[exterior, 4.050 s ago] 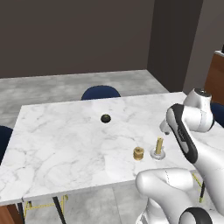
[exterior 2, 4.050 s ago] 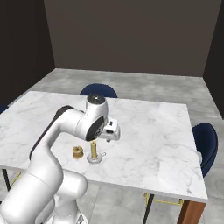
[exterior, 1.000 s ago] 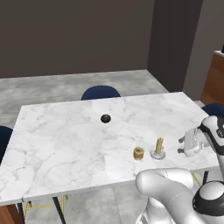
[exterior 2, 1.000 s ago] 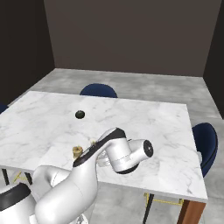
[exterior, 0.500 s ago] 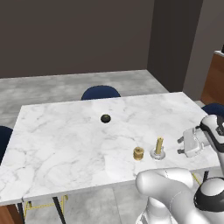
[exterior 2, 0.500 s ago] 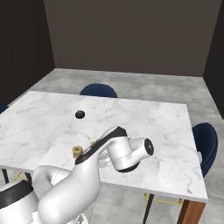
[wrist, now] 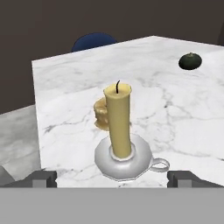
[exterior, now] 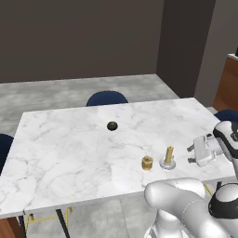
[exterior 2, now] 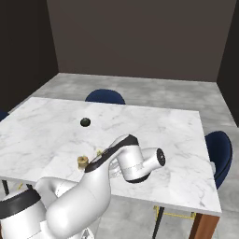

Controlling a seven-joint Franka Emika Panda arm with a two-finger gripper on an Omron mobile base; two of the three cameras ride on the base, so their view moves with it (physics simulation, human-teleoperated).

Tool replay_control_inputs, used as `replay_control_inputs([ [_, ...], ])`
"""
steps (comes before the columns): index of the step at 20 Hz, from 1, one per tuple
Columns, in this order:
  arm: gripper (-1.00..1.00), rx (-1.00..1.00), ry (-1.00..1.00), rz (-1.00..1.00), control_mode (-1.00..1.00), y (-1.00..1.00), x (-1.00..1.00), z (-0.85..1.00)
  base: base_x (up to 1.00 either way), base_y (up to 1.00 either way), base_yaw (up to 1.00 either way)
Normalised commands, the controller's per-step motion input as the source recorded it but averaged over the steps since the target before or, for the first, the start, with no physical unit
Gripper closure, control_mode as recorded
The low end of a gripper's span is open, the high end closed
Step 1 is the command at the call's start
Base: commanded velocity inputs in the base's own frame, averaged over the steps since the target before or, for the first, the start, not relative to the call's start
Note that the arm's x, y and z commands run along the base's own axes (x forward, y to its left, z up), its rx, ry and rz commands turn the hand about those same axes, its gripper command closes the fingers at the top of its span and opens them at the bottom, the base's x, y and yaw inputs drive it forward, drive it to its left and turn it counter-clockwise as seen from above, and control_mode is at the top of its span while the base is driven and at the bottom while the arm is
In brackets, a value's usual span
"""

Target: Pick the candle and candle from the dining table and place them in the open cabinet. Close the cabinet after placing the objects.

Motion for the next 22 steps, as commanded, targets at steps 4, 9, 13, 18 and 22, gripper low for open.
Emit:
replay_control_inputs([
  [4, -1.0, 0.03, 0.0, 0.0, -1.0, 0.08, 0.1, 0.0, 0.0, 0.0, 0.0],
  [9, -1.0, 0.02, 0.0, 0.0, -1.0, 0.16, 0.06, 0.0, 0.0, 0.0, 0.0],
  [13, -1.0, 0.01, 0.0, 0.0, -1.0, 0.21, 0.04, 0.0, 0.0, 0.0, 0.0],
  [18, -1.0, 0.0, 0.0, 0.0, -1.0, 0.23, 0.01, 0.0, 0.0, 0.0, 0.0],
  [22, -1.0, 0.0, 0.0, 0.0, -1.0, 0.24, 0.04, 0.0, 0.0, 0.0, 0.0],
])
